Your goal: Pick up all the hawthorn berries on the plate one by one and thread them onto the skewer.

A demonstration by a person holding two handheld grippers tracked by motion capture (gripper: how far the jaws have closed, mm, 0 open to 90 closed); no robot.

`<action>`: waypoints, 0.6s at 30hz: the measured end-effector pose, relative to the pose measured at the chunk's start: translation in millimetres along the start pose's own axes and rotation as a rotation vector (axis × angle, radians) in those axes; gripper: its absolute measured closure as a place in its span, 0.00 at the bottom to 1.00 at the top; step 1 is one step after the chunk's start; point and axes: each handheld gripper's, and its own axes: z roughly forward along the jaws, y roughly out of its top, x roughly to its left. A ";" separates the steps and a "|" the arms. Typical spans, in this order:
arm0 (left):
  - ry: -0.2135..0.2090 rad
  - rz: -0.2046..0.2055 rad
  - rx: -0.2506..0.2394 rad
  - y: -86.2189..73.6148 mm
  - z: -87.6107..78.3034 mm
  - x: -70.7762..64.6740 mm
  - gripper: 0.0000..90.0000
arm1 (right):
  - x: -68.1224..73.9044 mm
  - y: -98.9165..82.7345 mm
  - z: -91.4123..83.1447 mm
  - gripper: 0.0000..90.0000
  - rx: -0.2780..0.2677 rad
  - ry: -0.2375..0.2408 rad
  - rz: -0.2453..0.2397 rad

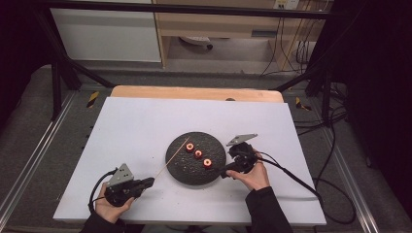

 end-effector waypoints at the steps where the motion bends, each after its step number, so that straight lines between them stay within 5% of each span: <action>1: -0.002 -0.002 0.001 -0.3 0.2 0.2 0.98 | 3.0 6.0 3.7 0.02 0.016 -0.011 -0.002; 9: -0.010 0.015 0.017 -1.9 2.9 -2.1 0.98 | 12.4 23.2 17.2 0.10 0.072 0.008 -0.019; 18: -0.016 0.022 0.031 -3.0 5.0 -2.5 0.98 | 17.4 37.8 34.6 0.30 0.166 0.045 -0.030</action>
